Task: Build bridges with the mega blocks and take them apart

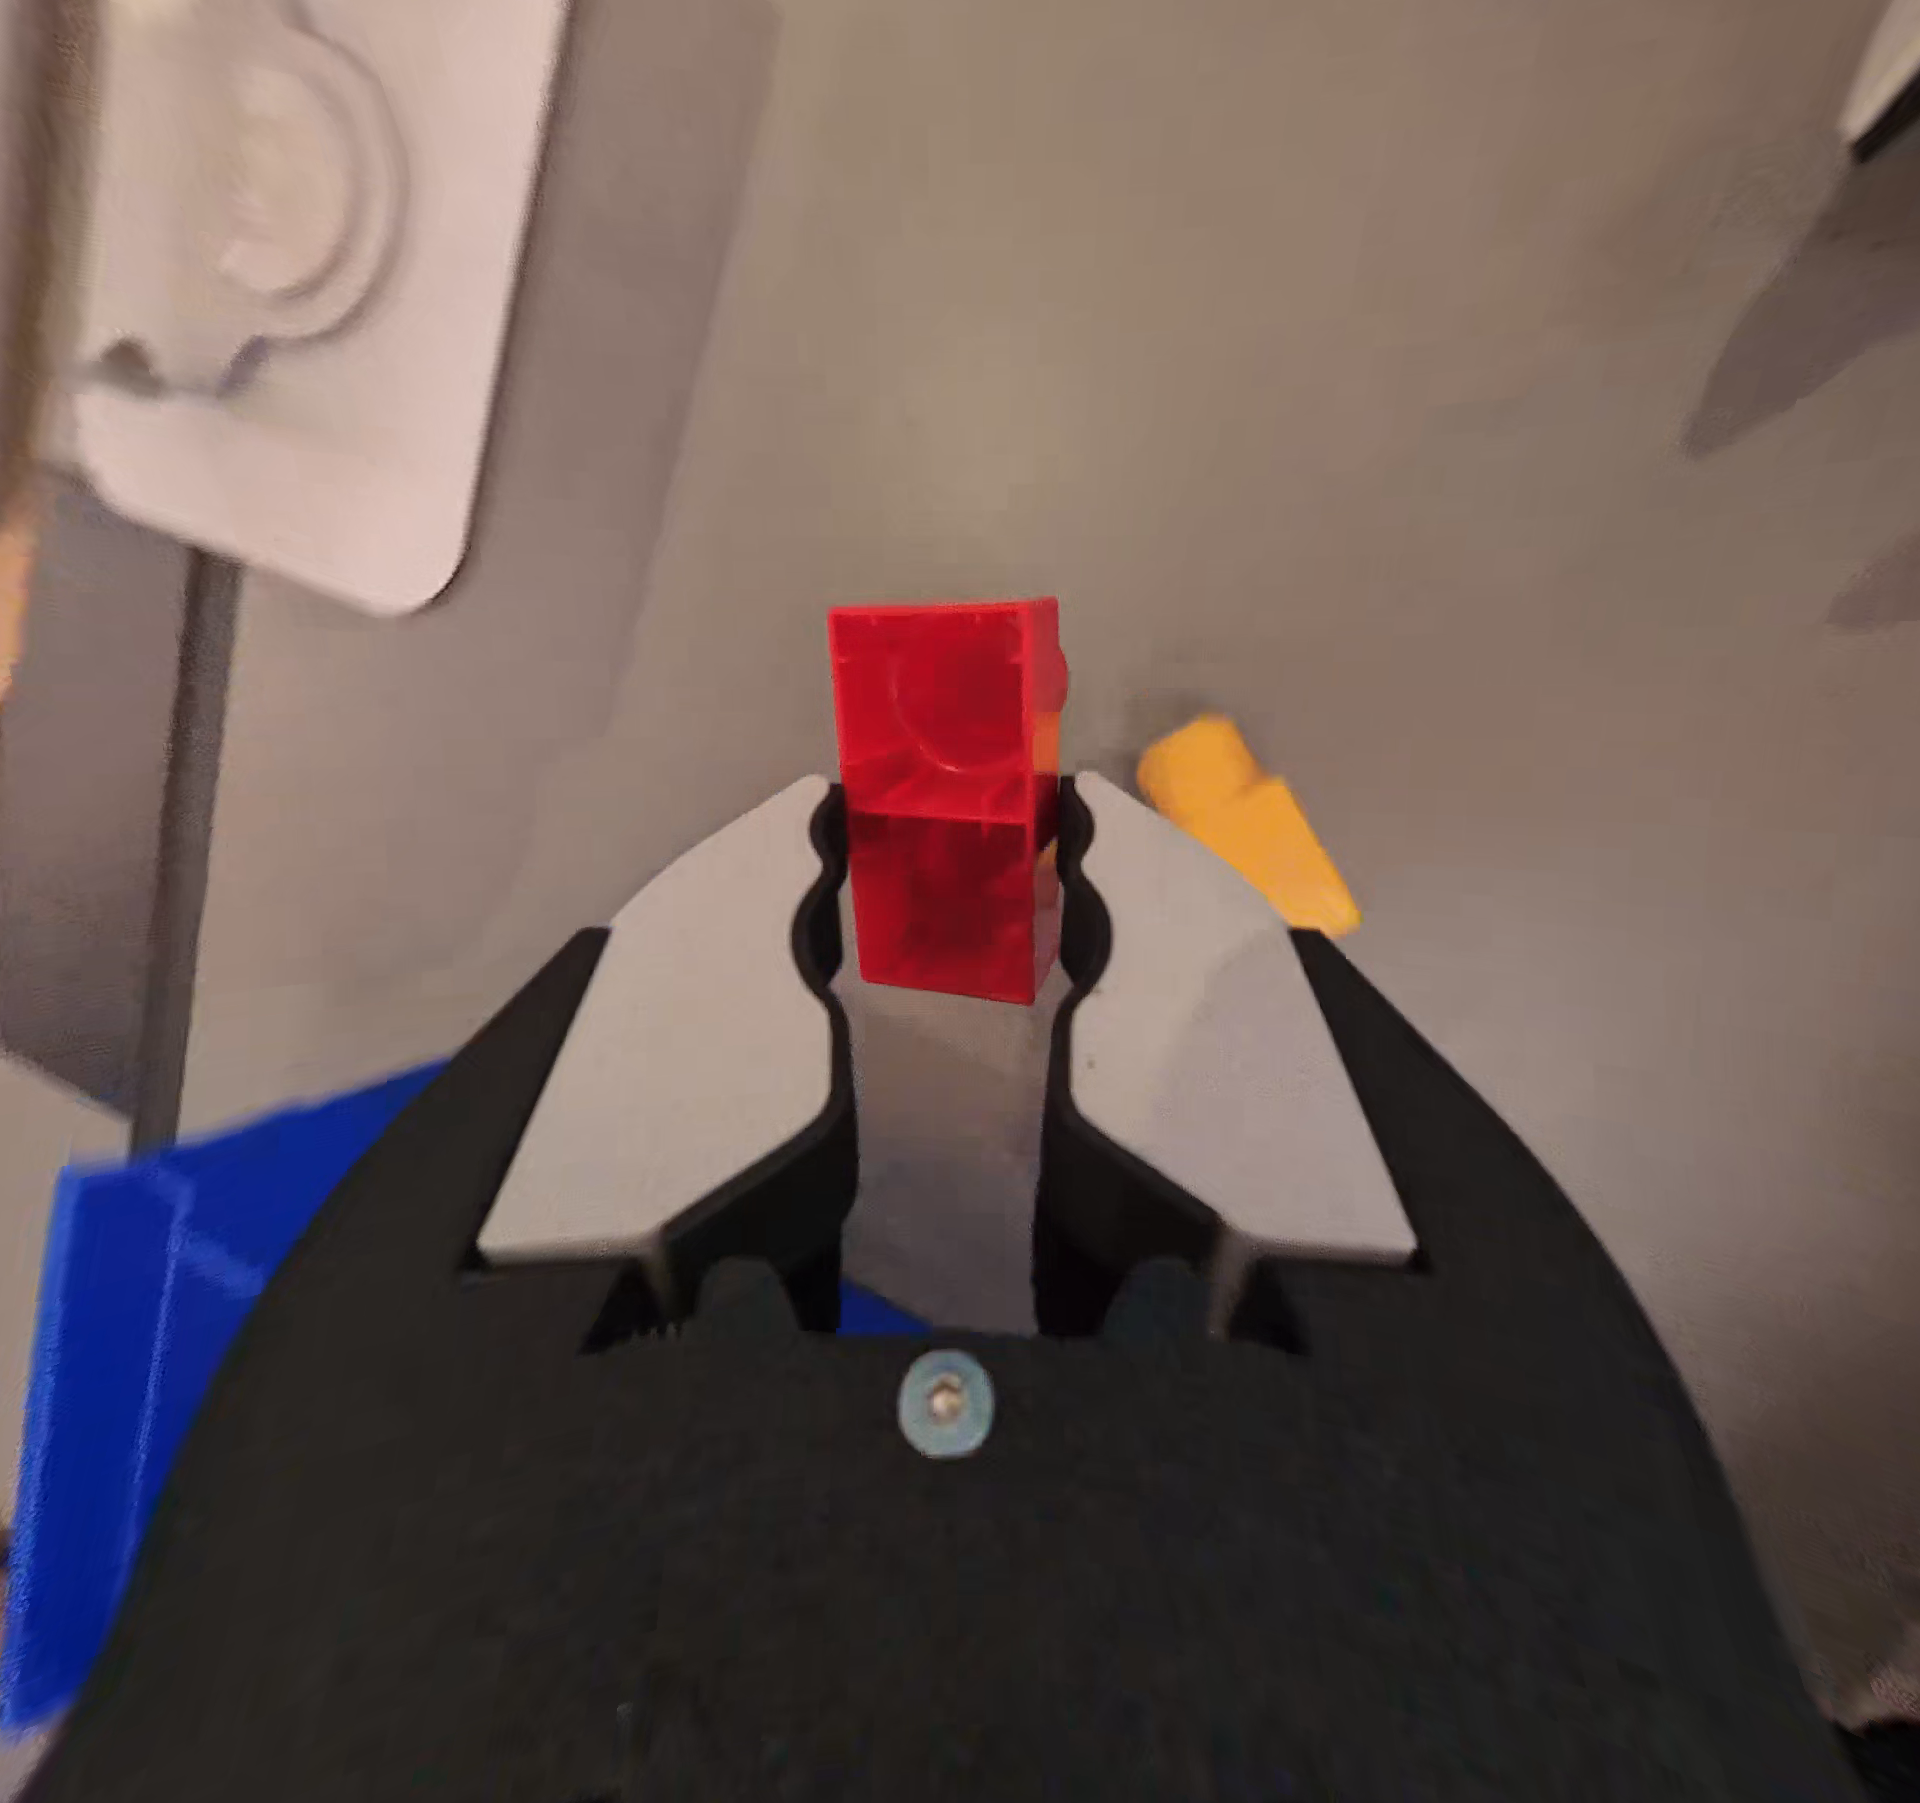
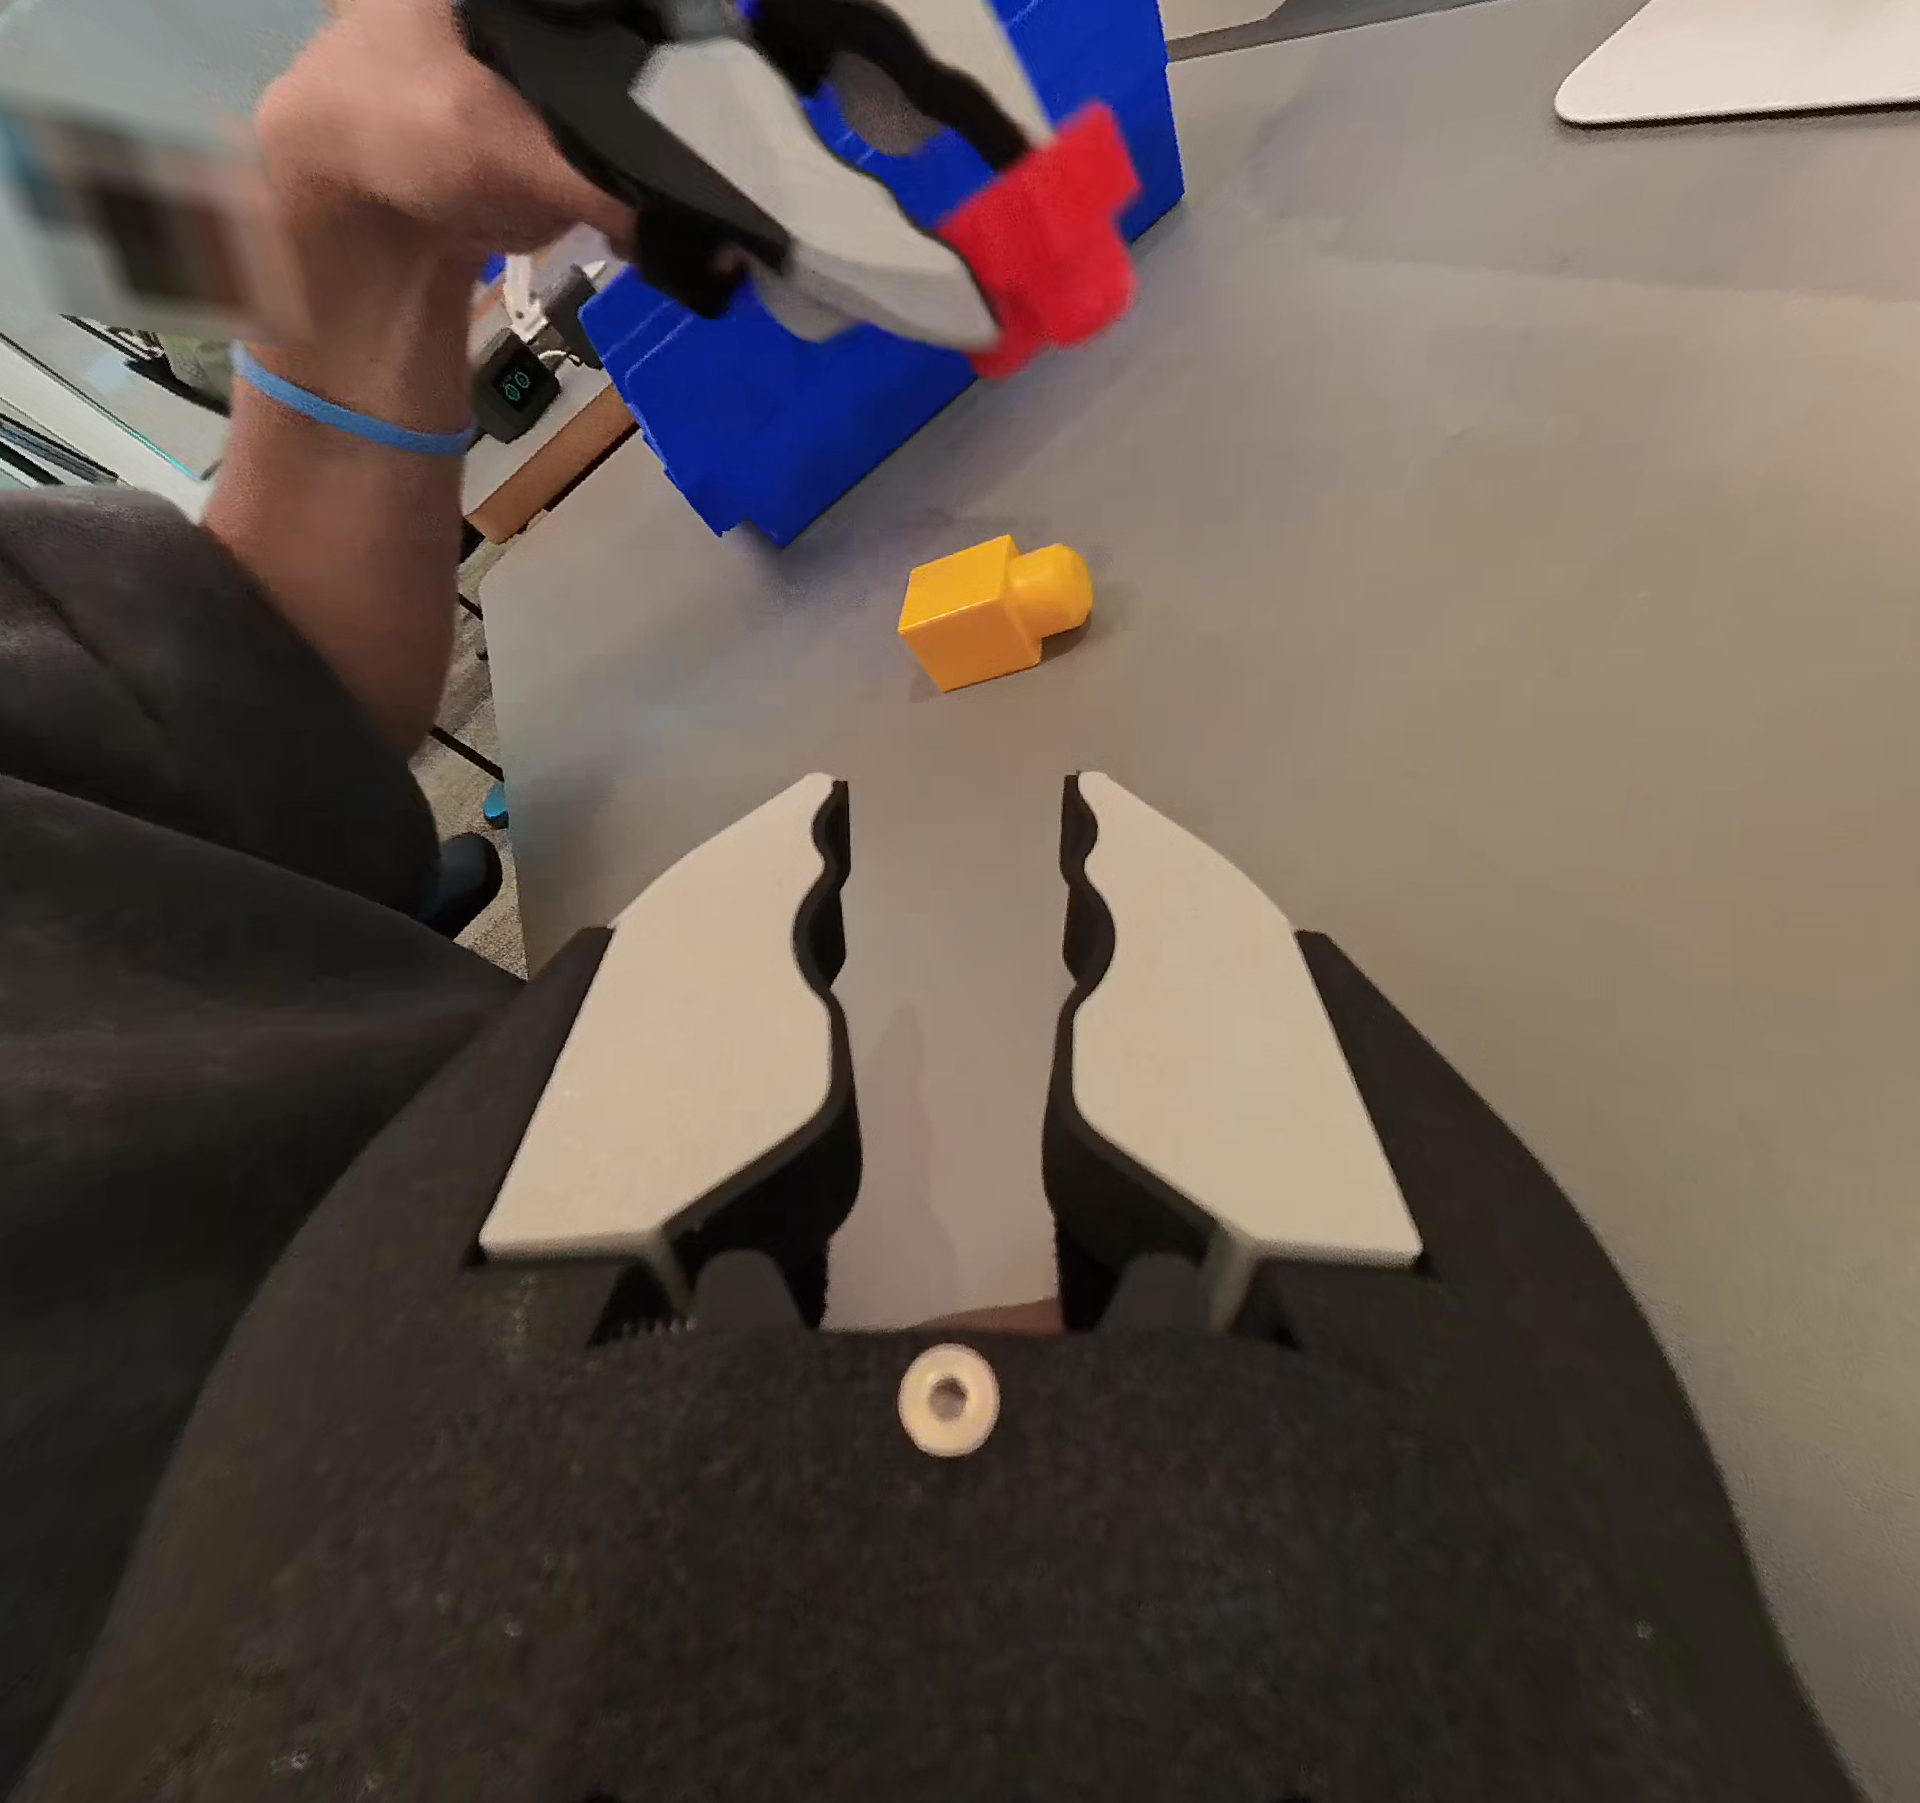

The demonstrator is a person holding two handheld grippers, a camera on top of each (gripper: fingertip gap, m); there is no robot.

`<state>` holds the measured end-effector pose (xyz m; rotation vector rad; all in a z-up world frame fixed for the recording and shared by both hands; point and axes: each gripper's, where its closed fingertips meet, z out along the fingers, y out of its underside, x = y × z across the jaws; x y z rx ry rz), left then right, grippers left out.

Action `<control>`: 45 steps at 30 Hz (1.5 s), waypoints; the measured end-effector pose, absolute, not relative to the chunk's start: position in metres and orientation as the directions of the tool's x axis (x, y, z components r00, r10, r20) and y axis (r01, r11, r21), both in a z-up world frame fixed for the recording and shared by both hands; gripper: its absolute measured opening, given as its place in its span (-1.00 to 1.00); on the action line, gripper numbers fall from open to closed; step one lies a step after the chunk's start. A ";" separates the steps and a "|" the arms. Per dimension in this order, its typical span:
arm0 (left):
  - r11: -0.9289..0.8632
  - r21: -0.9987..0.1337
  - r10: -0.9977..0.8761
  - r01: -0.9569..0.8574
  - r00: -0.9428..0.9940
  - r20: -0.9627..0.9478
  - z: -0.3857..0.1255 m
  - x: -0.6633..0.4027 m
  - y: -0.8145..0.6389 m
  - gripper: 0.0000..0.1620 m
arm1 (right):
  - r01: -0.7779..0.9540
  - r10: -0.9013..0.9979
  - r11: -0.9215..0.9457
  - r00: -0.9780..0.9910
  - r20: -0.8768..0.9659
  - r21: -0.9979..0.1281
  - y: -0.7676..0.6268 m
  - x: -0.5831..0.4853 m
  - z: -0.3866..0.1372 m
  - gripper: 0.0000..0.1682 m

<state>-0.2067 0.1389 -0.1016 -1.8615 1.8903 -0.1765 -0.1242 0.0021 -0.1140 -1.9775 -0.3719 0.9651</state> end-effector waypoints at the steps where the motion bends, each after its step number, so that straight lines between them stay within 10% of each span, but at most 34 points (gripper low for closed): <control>1: 0.091 -0.384 -0.972 -0.919 0.001 -0.234 -0.114 -0.191 0.138 -0.53 | -0.102 0.580 -0.569 0.654 -0.486 -0.816 0.001 -0.124 -0.114 -0.54; 11: 0.174 -0.274 -0.964 -0.946 -0.107 -0.244 -0.169 -0.120 0.154 -0.52 | -0.101 0.573 -0.564 0.667 -0.477 -0.819 -0.002 -0.119 -0.114 -0.54; 16: 0.109 -0.309 -0.958 -0.945 -0.018 -0.285 -0.167 -0.132 0.154 -0.22 | -0.097 0.578 -0.571 0.657 -0.483 -0.815 -0.004 -0.120 -0.115 -0.54; 26: -0.327 -0.899 -0.774 -0.291 0.629 0.077 -0.041 -0.294 0.099 -0.22 | -0.063 0.589 -0.568 0.664 -0.459 -0.820 0.000 -0.126 -0.119 -0.54; 45: -0.739 -0.625 -0.112 -0.252 0.960 -0.255 -0.115 -0.488 0.240 -0.05 | -0.017 0.607 -0.569 0.666 -0.434 -0.822 -0.003 -0.136 -0.122 -0.55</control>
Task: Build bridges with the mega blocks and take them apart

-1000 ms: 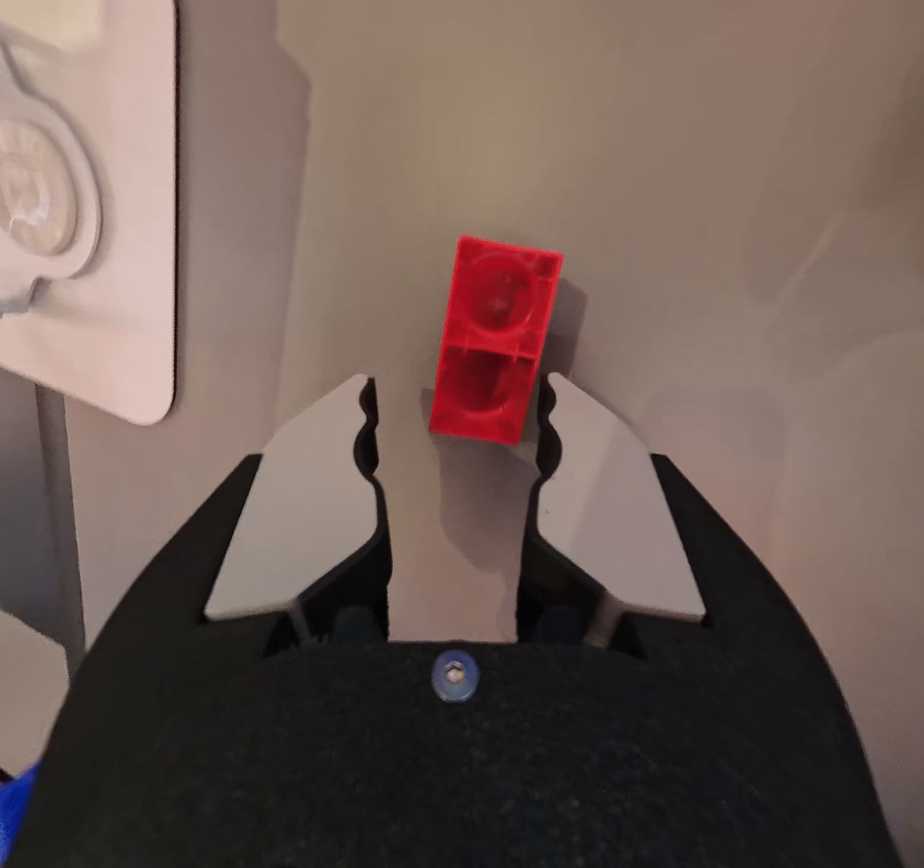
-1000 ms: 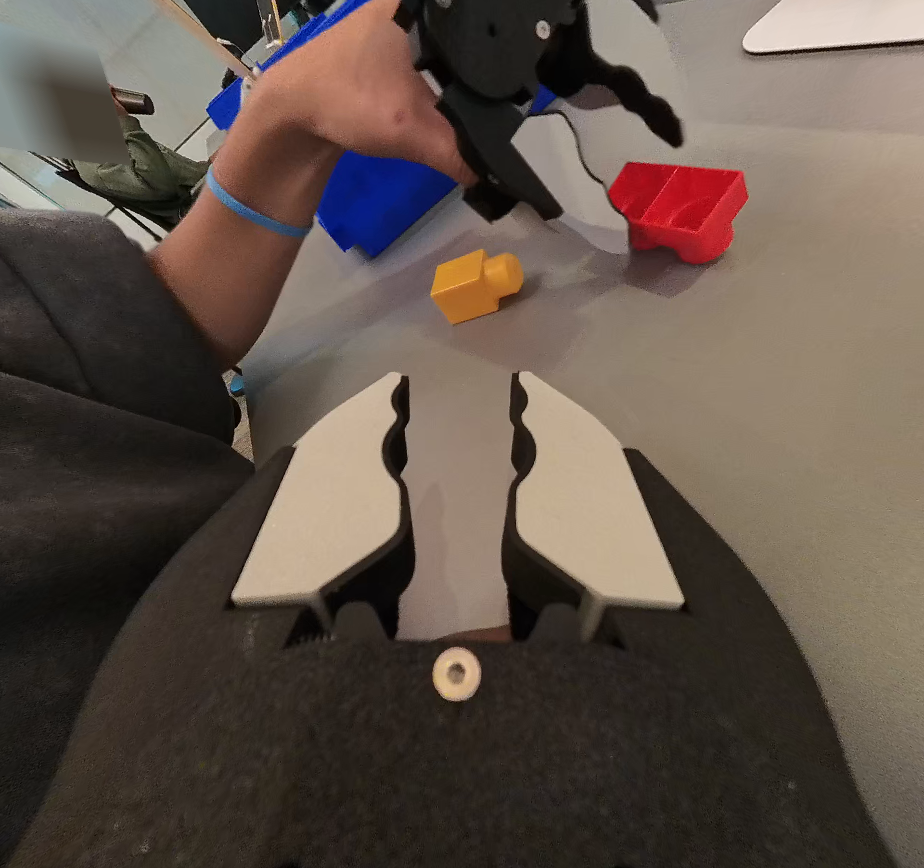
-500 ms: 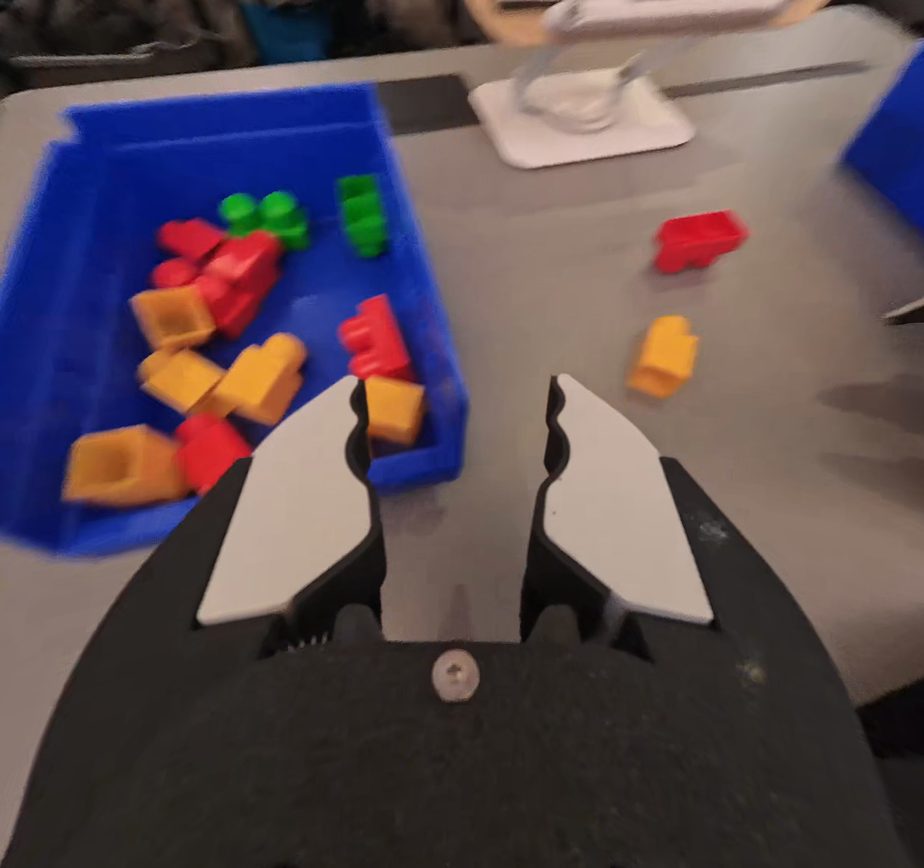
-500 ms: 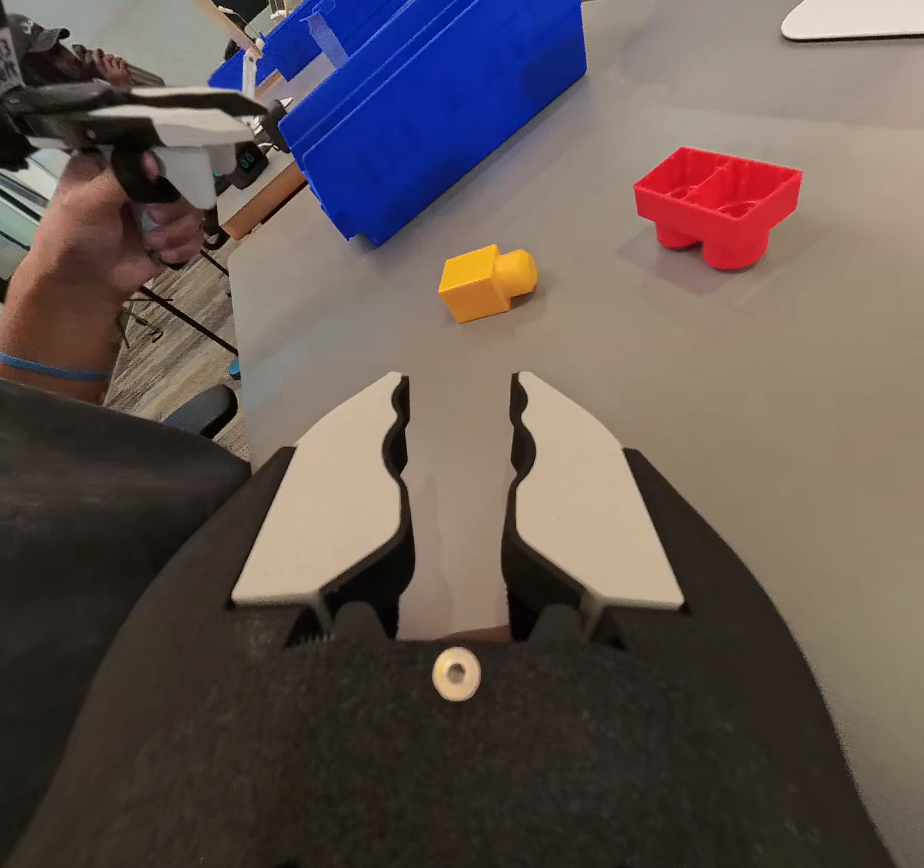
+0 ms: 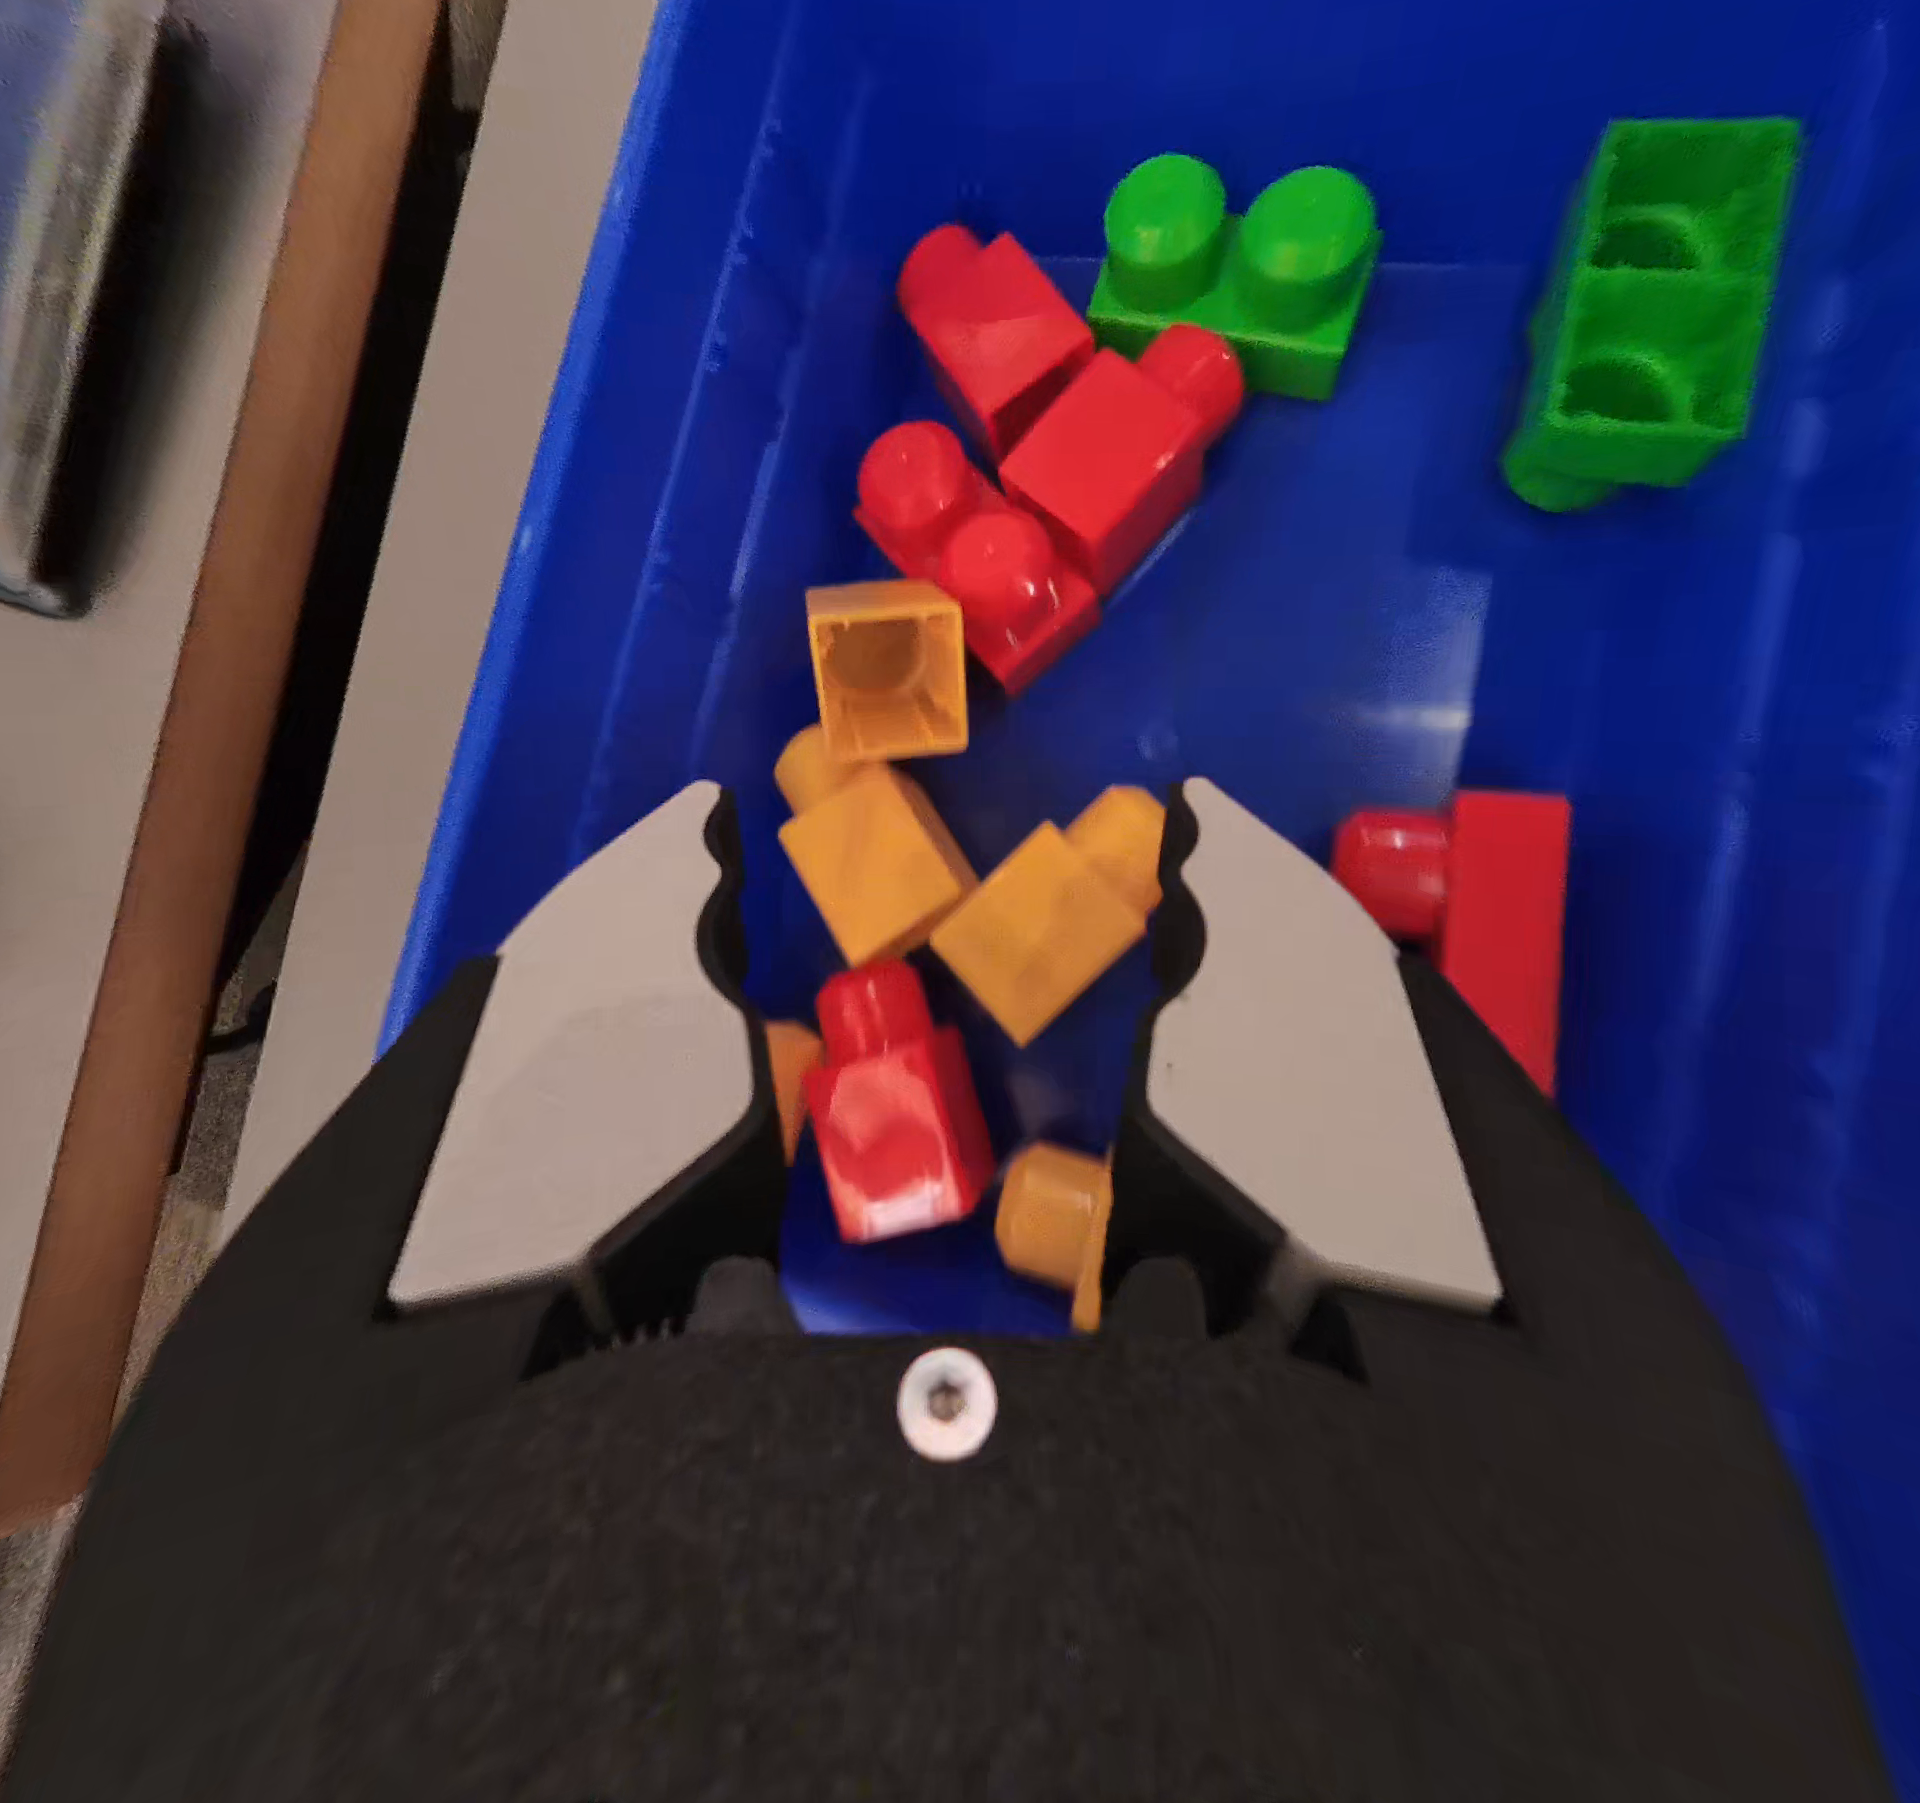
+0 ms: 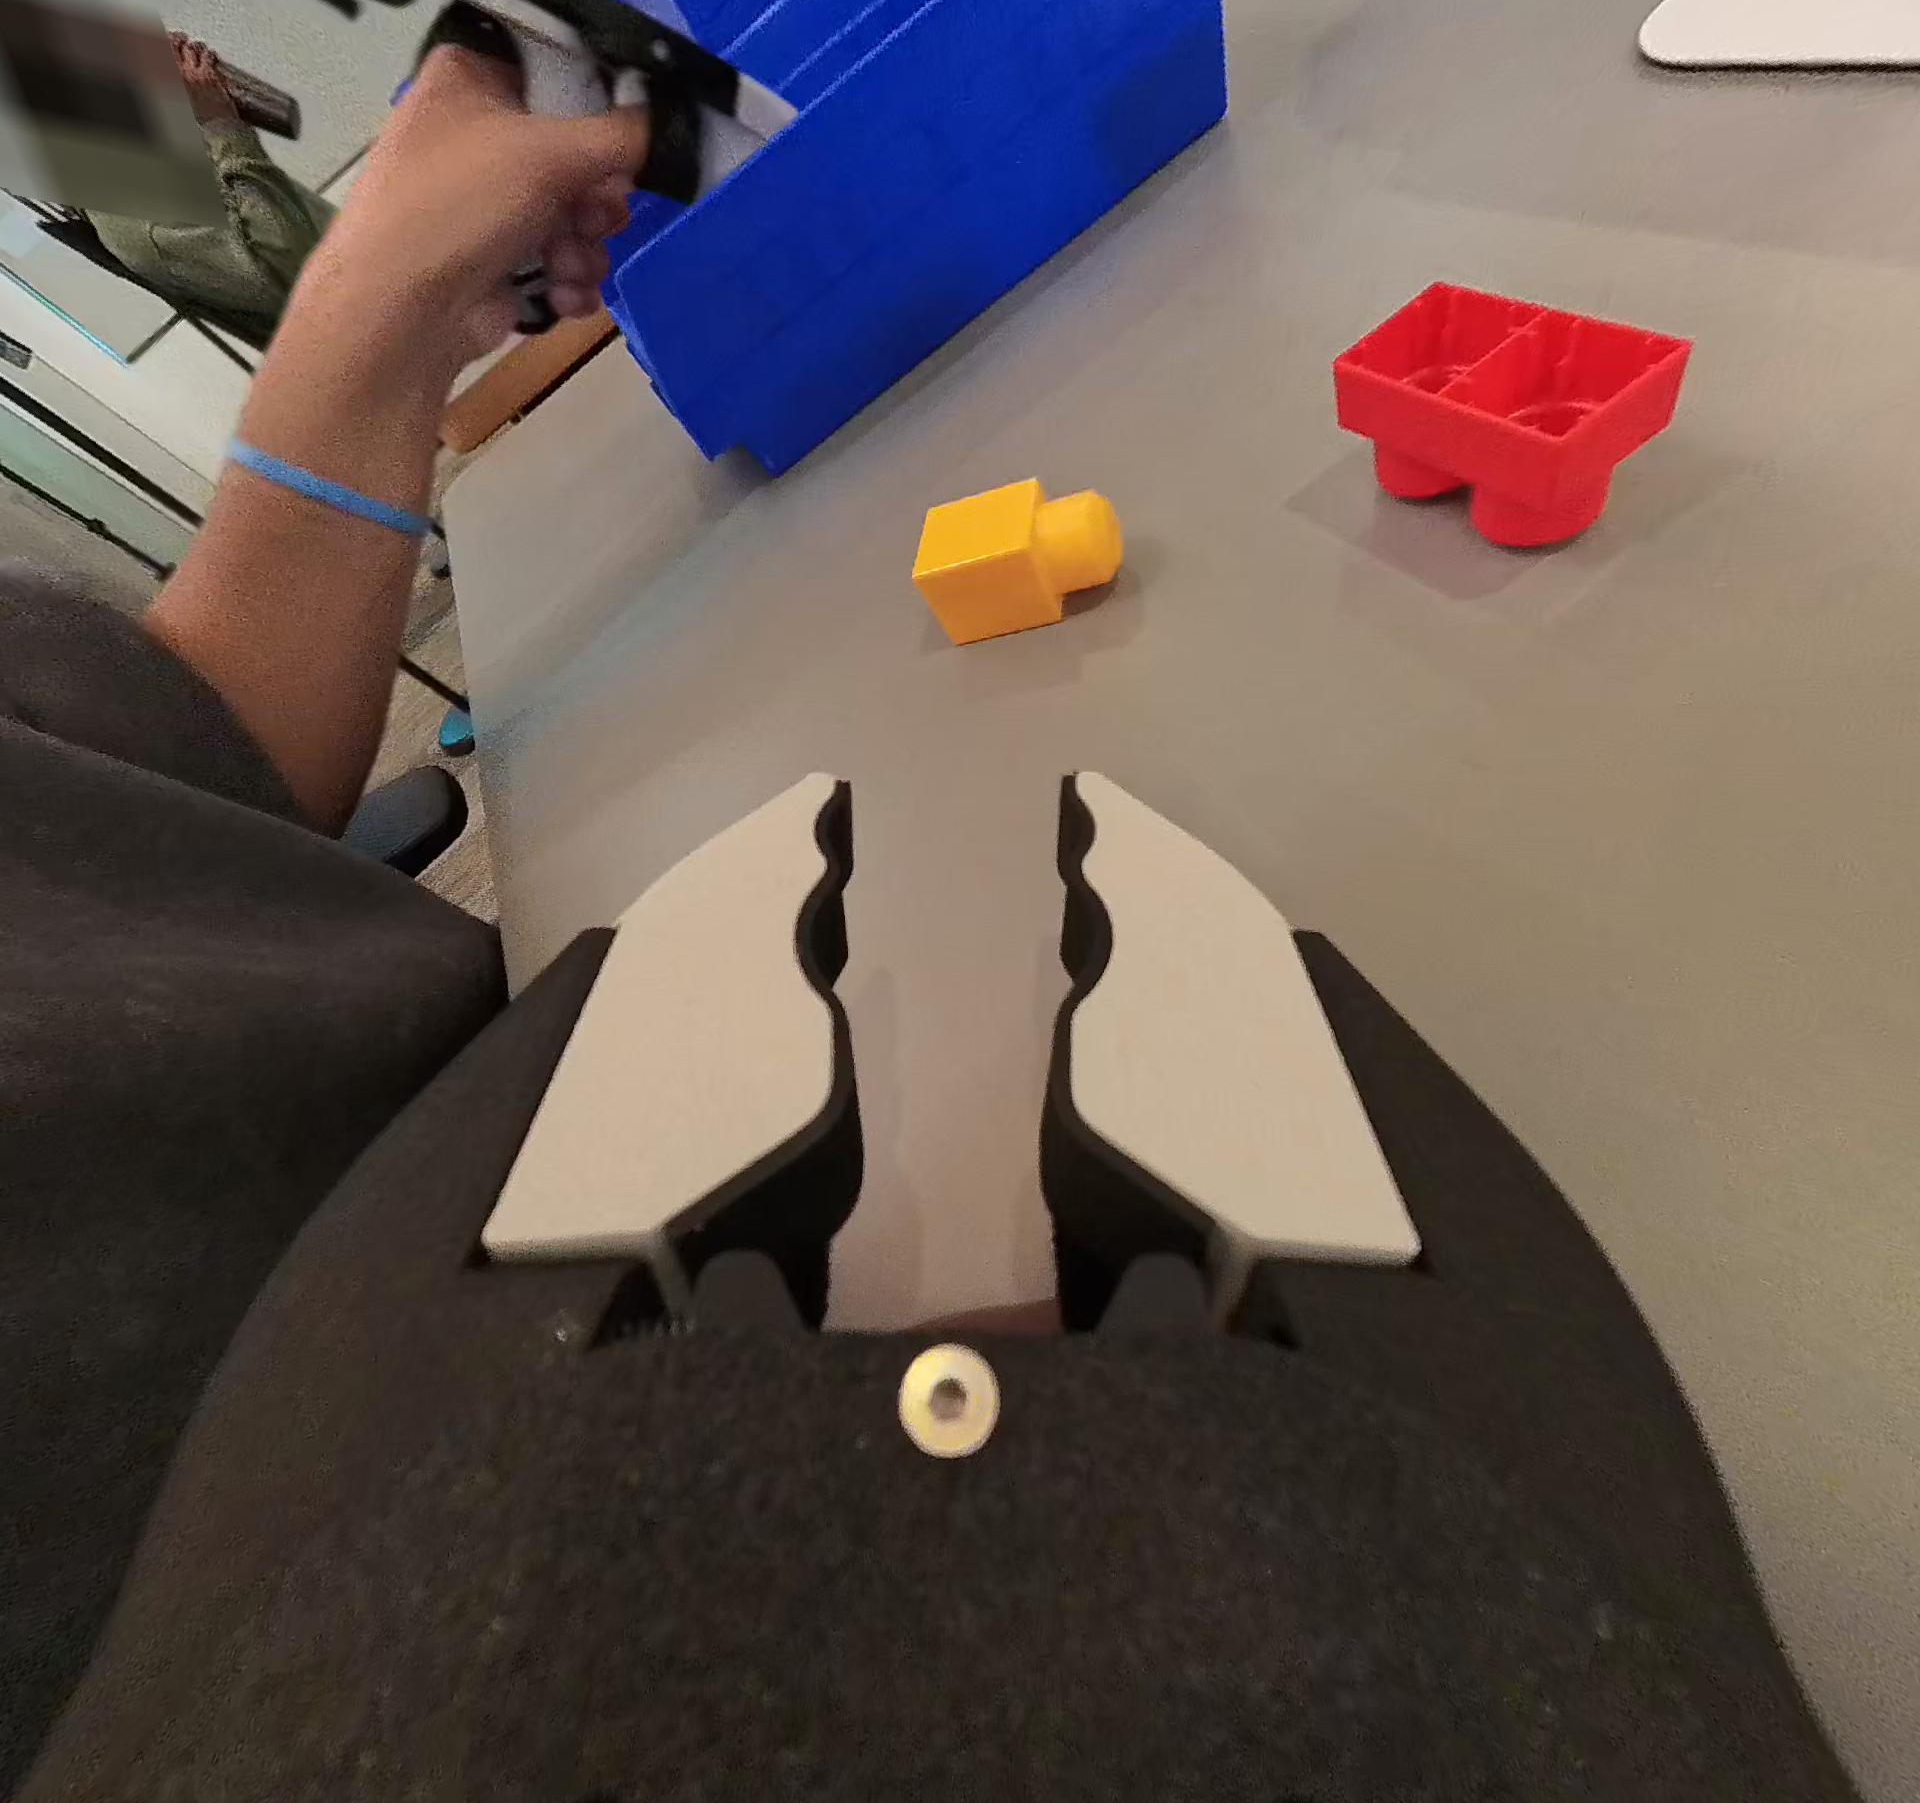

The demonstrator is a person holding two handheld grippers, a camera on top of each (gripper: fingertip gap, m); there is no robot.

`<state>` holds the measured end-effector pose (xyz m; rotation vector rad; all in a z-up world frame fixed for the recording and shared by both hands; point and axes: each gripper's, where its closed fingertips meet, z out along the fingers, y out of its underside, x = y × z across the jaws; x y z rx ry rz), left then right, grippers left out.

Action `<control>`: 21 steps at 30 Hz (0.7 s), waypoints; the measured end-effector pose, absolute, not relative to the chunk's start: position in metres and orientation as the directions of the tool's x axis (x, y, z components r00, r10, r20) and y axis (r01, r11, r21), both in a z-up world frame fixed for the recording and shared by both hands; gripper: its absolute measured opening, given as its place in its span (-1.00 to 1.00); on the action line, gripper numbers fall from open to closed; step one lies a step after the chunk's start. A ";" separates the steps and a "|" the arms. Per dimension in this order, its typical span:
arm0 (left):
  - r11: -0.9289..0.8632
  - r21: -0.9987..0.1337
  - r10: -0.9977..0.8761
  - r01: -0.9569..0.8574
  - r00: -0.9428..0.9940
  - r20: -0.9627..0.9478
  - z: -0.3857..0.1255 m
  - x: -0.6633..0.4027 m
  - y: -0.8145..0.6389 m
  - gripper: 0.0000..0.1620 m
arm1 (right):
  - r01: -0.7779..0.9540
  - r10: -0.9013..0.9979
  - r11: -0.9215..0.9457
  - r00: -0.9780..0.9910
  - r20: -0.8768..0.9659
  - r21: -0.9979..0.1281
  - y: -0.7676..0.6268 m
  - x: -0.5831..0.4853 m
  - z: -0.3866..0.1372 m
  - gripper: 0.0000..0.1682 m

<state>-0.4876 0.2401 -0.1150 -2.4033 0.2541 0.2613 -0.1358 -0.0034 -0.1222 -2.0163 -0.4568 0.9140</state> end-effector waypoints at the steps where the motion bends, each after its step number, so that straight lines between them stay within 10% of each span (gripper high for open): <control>1: -0.757 -0.607 -0.102 -0.242 0.961 -0.256 -0.122 -0.489 0.251 -0.06 | -0.020 0.605 -0.567 0.669 -0.432 -0.824 -0.003 -0.134 -0.121 -0.55; 11: -0.828 -0.487 -0.079 -0.276 0.919 -0.387 -0.153 -0.513 0.280 -0.55 | -0.045 0.582 -0.572 0.682 -0.443 -0.819 0.000 -0.121 -0.122 -0.56; 21: -0.489 -0.845 -0.312 -0.218 0.948 -0.064 -0.039 -0.450 0.204 -0.56 | -0.042 0.581 -0.578 0.680 -0.447 -0.815 0.001 -0.124 -0.124 -0.56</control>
